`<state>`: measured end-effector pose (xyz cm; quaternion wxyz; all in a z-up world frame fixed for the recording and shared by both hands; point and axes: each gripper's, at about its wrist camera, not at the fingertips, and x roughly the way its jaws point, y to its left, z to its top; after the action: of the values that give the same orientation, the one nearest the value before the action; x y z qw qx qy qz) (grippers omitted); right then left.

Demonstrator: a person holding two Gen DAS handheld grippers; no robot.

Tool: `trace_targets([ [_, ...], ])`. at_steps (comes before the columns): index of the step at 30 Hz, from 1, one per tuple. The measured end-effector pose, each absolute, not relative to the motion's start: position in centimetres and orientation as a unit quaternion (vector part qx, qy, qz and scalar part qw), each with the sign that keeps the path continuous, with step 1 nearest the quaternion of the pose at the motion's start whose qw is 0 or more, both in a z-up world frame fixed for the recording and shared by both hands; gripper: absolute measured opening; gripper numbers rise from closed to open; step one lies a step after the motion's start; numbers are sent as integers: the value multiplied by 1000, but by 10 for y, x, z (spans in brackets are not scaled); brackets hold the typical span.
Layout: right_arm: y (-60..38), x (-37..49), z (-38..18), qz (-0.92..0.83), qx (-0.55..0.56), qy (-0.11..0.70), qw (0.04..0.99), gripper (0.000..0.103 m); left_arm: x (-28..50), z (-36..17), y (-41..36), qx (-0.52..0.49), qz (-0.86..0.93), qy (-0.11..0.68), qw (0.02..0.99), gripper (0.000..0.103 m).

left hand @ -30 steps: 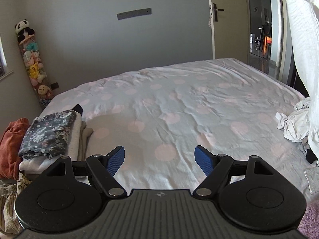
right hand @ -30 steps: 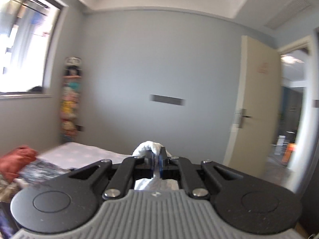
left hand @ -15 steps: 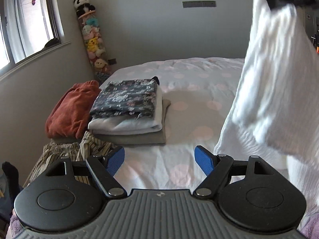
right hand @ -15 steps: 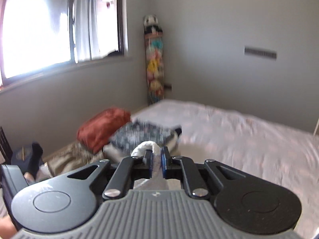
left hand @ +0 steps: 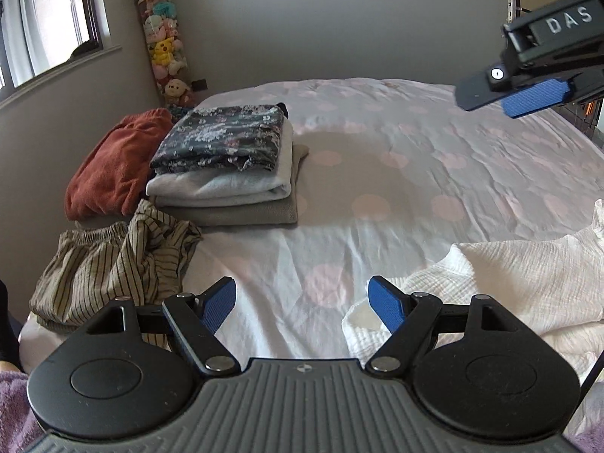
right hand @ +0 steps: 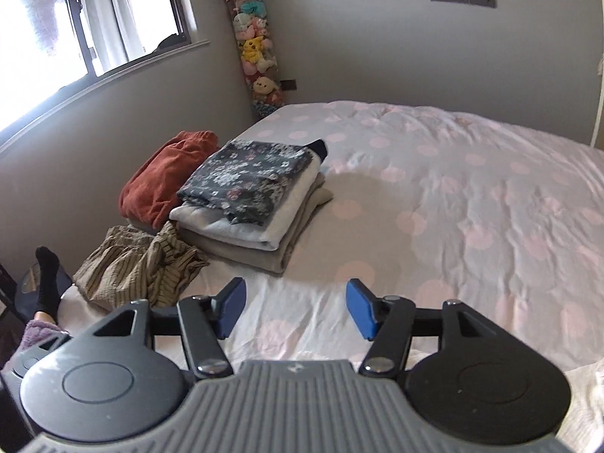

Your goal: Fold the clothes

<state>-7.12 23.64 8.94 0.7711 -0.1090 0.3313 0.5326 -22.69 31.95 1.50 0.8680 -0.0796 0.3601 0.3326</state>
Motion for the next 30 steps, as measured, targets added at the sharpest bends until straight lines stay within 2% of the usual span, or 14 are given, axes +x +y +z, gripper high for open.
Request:
trace_targets([
  [3, 242, -79, 85, 542, -125, 322, 766, 63, -226, 10, 324, -85, 337, 354, 868, 77],
  [6, 225, -67, 76, 515, -124, 321, 785, 71, -219, 8, 322, -83, 325, 352, 874, 77],
  [16, 89, -2, 0, 333, -114, 378, 856, 78, -162, -16, 311, -66, 253, 375, 889, 77],
  [30, -72, 51, -103, 138, 2, 482, 865, 85, -33, -58, 243, 31, 120, 424, 897, 77],
])
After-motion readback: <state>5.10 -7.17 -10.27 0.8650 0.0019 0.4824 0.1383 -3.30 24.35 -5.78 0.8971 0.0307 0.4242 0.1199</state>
